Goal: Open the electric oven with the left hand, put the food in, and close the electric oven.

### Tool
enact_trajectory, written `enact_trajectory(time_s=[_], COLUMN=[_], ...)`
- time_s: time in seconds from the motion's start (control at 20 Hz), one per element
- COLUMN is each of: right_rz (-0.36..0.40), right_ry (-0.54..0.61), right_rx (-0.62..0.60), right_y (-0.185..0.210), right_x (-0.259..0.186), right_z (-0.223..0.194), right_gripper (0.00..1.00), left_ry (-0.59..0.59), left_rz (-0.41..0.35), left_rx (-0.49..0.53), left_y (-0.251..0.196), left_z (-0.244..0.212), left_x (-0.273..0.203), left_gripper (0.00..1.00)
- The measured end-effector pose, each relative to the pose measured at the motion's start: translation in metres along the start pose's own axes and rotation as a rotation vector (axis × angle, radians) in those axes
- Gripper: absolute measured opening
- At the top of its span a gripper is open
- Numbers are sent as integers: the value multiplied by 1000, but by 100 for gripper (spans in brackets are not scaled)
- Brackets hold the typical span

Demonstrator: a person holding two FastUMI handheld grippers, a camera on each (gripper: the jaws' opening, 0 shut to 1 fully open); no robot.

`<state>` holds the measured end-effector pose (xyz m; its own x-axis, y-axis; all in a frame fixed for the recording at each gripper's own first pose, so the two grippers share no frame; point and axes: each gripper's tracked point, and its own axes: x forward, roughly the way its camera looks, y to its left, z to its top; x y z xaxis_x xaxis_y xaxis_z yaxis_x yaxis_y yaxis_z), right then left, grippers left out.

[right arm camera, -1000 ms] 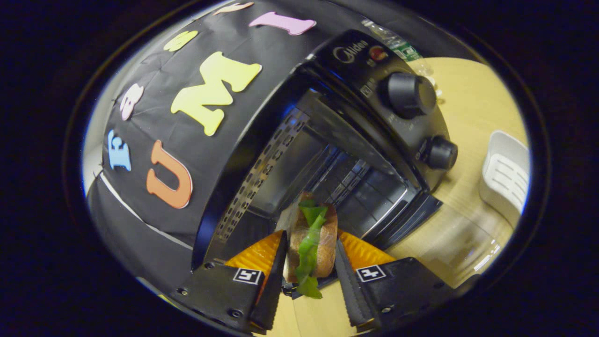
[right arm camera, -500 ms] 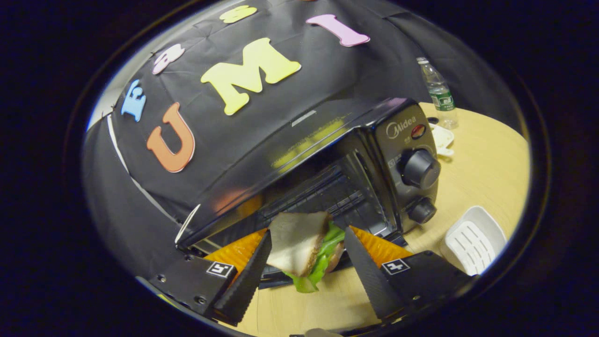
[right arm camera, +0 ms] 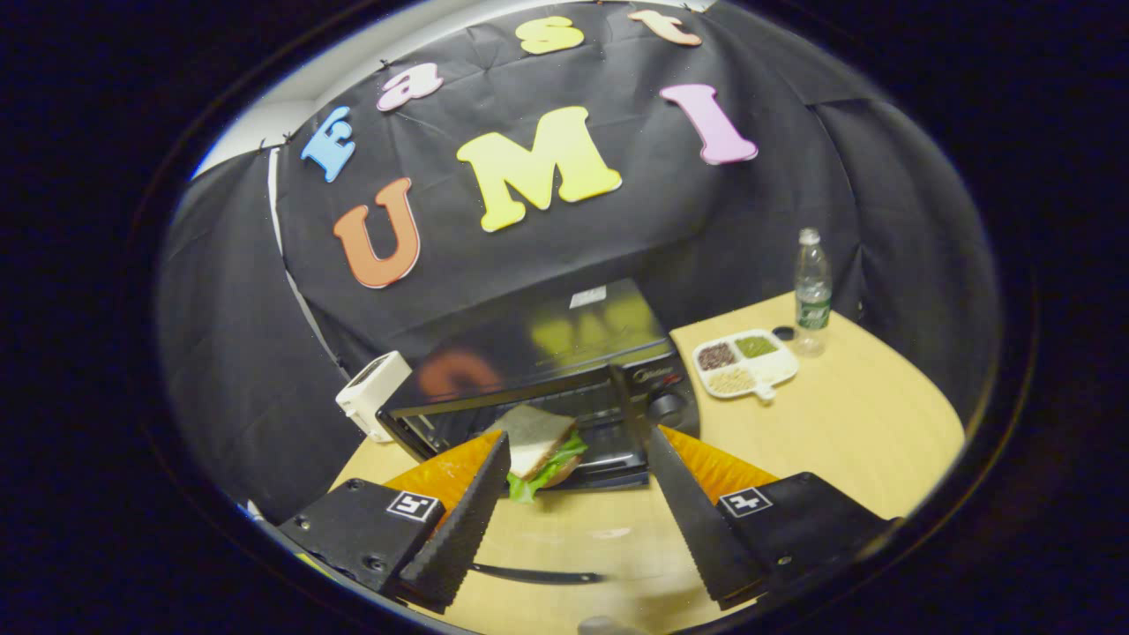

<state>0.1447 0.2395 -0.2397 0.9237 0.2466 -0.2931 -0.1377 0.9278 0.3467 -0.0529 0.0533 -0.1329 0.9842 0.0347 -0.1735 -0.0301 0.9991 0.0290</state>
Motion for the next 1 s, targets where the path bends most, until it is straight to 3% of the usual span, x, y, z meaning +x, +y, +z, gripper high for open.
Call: enact_trajectory(time_s=[0.1, 0.15, 0.2, 0.25, 0.3, 0.4, 0.45, 1.0], right_rz=[-20, -35, -55, -68, -82, -115, -132, -256], right_ry=[-40, -66, -87, -106, -119, -155, -169, -188], right_rx=[-57, -88, -110, -121, -131, -141, -142, -199], right_y=[-21, -33, -45, -55, -65, -86, -95, -154], right_x=[-31, -45, -60, -74, -84, -112, -125, -217], right_z=[27, 39, 51, 62, 71, 85, 91, 110], right_gripper=[100, 89, 100, 100, 89, 89, 100, 100], left_ry=[4, 10, 10, 21, 27, 51, 57, 311], left_rz=[-6, -6, -8, -8, -11, -26, -29, -122], left_rx=[4, 9, 12, 12, 9, 1, 1, -42], left_y=[-4, -5, -6, -7, -9, -18, -21, -84], left_z=[-10, -14, -20, -26, -33, -49, -57, -203], left_x=[1, 4, 5, 8, 11, 18, 24, 79], left_gripper=[96, 96, 96, 96, 96, 96, 96, 96])
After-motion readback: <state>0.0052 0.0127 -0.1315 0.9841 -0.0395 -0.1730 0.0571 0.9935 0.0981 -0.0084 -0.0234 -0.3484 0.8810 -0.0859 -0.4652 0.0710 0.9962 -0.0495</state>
